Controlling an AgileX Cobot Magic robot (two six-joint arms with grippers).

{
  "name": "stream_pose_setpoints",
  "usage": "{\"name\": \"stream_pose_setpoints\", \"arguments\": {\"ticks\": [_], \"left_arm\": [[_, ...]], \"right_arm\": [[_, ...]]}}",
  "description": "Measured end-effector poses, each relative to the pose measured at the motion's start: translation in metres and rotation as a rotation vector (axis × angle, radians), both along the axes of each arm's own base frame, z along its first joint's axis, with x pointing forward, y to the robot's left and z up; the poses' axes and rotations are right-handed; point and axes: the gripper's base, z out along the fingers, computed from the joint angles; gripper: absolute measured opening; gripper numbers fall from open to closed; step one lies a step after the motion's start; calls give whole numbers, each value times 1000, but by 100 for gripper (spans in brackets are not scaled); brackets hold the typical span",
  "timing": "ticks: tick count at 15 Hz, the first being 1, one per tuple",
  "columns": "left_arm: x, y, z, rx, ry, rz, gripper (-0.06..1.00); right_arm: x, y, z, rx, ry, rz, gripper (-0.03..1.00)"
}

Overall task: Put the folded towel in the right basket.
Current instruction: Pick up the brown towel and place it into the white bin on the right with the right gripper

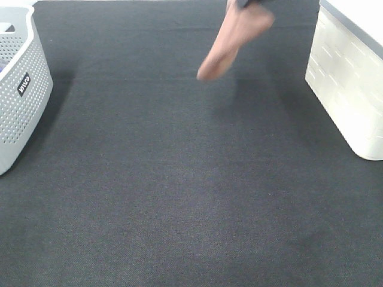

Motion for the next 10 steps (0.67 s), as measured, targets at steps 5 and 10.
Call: {"name": "stream_pose_setpoints", "arguments": {"ticks": [5,10], "left_arm": [[0,0,0,0,0,0,87],[0,0,0,0,0,0,87]], "right_arm": [[-26,-53,71,12,-145,-124,2],[-36,-182,97,-18,-206,-421,2]]}}
